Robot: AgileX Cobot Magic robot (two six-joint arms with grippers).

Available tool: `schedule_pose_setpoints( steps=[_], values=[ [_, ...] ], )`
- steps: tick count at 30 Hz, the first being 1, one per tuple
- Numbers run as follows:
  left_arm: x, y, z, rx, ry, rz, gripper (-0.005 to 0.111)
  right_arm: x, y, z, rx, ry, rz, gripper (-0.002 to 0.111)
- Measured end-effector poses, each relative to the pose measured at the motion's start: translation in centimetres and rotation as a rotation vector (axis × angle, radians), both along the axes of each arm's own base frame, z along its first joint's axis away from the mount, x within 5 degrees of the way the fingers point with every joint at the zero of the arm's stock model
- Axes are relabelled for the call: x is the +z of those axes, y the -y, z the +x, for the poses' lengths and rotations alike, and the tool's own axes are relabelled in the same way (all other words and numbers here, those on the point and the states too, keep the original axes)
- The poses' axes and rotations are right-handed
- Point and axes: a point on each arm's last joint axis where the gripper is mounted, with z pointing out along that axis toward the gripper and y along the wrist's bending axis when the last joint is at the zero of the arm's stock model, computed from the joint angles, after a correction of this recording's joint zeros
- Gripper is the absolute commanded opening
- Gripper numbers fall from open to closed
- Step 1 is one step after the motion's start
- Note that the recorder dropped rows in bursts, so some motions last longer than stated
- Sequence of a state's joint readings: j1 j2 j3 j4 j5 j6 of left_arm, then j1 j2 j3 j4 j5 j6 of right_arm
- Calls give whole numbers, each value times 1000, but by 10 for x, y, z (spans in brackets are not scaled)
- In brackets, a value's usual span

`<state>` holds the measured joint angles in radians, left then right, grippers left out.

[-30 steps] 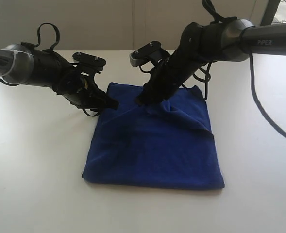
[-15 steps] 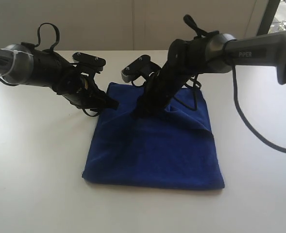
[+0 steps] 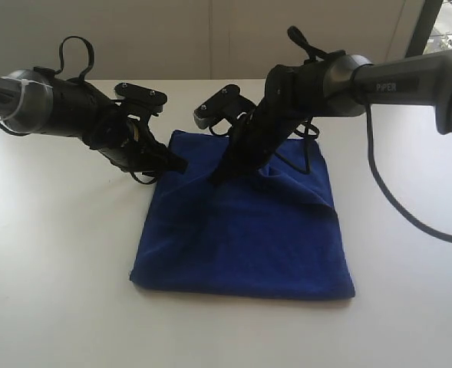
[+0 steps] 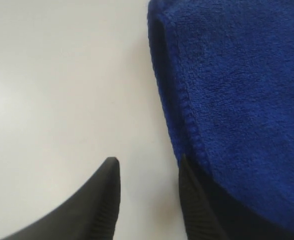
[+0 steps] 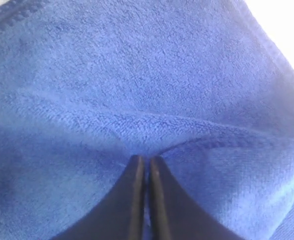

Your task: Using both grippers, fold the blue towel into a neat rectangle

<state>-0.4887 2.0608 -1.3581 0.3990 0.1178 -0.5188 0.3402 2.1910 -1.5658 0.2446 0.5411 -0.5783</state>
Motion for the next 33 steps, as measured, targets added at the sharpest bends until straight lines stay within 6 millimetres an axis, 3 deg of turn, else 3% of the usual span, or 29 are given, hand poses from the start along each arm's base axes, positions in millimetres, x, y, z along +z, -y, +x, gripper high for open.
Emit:
schedule_pose_setpoints(
  steps=[7, 15, 22, 33],
  values=[
    [0, -1, 0, 2, -7, 5, 45, 2, 1, 0, 4, 7, -7, 0],
    [-1, -1, -1, 4, -11, 9, 45, 45, 11, -1, -19, 95, 21, 0],
    [-1, -1, -1, 4, -11, 9, 45, 75, 53, 7, -130, 152, 46, 0],
    [-1, -1, -1, 5, -13, 11, 45, 62, 102, 20, -240, 140, 31, 0]
  ],
)
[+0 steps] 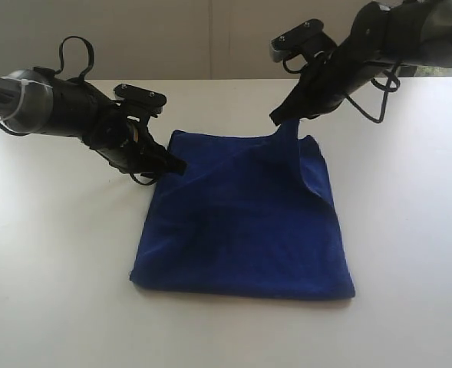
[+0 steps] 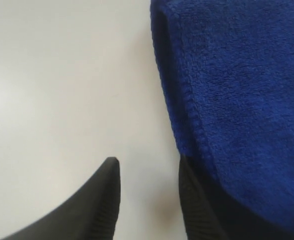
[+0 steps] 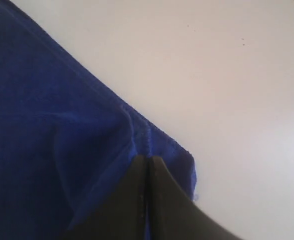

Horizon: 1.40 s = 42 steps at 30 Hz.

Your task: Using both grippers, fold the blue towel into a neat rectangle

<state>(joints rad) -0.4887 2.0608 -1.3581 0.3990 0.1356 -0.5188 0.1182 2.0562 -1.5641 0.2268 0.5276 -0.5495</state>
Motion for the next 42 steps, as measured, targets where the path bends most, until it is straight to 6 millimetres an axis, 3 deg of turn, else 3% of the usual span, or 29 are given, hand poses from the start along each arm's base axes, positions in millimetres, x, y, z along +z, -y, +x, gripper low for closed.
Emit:
schedule_pose_setpoints(
  steps=[11, 27, 36, 38, 42],
  values=[
    [0, 0, 0, 2, -6, 5, 45, -40, 21, 10, -39, -53, -34, 0],
    [0, -1, 0, 3, -7, 6, 45, -37, 44, 18, -69, 38, -86, 0],
    [0, -1, -1, 4, -8, 5, 45, -55, 45, 21, -72, 11, -89, 1],
    [0, -1, -1, 4, -8, 5, 45, -54, 45, 21, -80, 10, -83, 6],
    [0, -1, -1, 4, -8, 5, 45, -55, 45, 21, -113, 3, -59, 30]
  ],
)
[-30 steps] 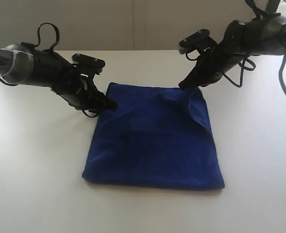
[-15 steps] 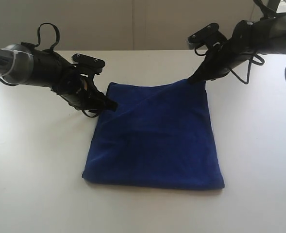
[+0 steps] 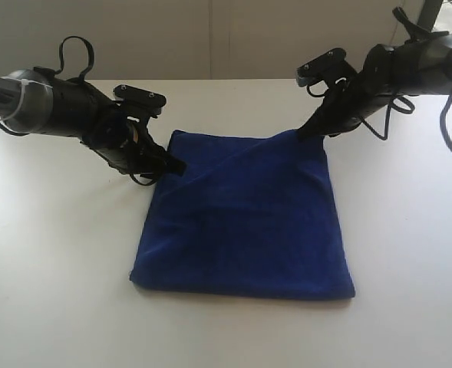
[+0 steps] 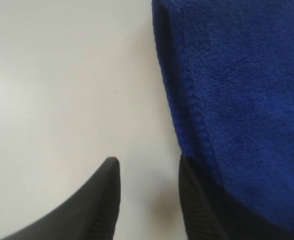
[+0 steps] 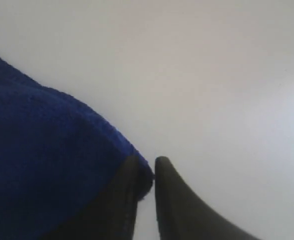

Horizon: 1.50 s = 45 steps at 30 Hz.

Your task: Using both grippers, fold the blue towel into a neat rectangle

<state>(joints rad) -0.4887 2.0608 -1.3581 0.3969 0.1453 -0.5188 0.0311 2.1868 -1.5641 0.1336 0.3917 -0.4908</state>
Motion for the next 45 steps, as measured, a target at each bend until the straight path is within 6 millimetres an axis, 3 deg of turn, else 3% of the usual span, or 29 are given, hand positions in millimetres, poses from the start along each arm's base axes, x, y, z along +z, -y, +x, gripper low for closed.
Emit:
schedule_pose_setpoints(
  steps=[4, 10, 13, 18, 20, 31, 34, 38, 45],
  values=[
    [0, 0, 0, 3, -7, 4, 45, -1, 0, -1, -9, -20, 9, 48],
    [-2, -4, -3, 19, -49, 37, 45, 14, 0, -5, -40, -17, 37, 48],
    [3, -5, -1, 29, -46, 35, 45, 32, 0, -8, -76, 8, 68, 37],
    [20, -17, 9, 75, -25, 30, 45, 59, -3, -23, -108, -60, 121, 2],
    [23, -26, 13, 101, -32, 38, 45, 63, -5, -29, -118, -117, 156, 0],
    [22, -31, 14, 42, -42, 103, 42, 43, -39, -69, -92, -323, 225, 0],
    [36, -26, 23, 16, 37, 71, 42, 33, -57, -89, -63, -383, 218, 0],
    [57, -16, 39, -12, 169, 1, 47, 21, -61, -100, -72, -414, 215, 0],
    [54, -2, 46, -13, 203, -81, 53, 14, -60, -104, -87, -416, 216, 0]
  ],
)
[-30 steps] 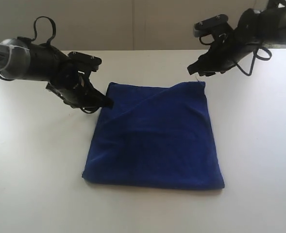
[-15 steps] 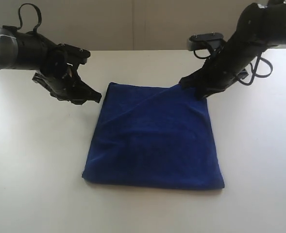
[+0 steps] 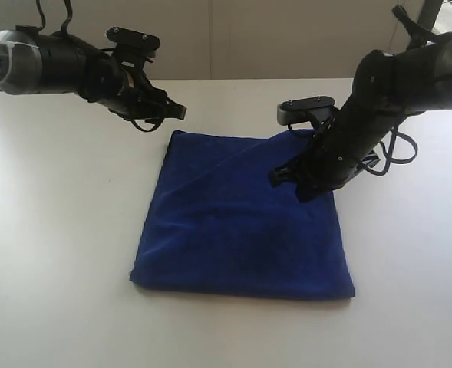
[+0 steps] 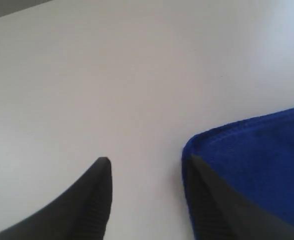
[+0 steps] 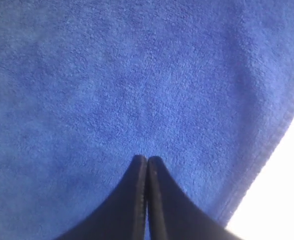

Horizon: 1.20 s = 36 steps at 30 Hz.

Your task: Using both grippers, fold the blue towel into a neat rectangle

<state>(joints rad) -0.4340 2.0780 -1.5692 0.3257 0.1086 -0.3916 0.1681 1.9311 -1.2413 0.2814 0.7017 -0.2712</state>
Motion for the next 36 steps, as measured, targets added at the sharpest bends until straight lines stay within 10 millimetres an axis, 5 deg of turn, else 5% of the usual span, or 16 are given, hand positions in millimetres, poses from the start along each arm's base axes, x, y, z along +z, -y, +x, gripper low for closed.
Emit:
schedule_pose_setpoints(
  steps=[18, 36],
  values=[
    [-25, 29, -6, 54, -82, -142, 52, -1, 0, 1, -7, 17, 0, 0],
    [-47, 34, -4, 117, -150, -225, 52, -1, 0, 1, -13, 16, 1, 0]
  ],
)
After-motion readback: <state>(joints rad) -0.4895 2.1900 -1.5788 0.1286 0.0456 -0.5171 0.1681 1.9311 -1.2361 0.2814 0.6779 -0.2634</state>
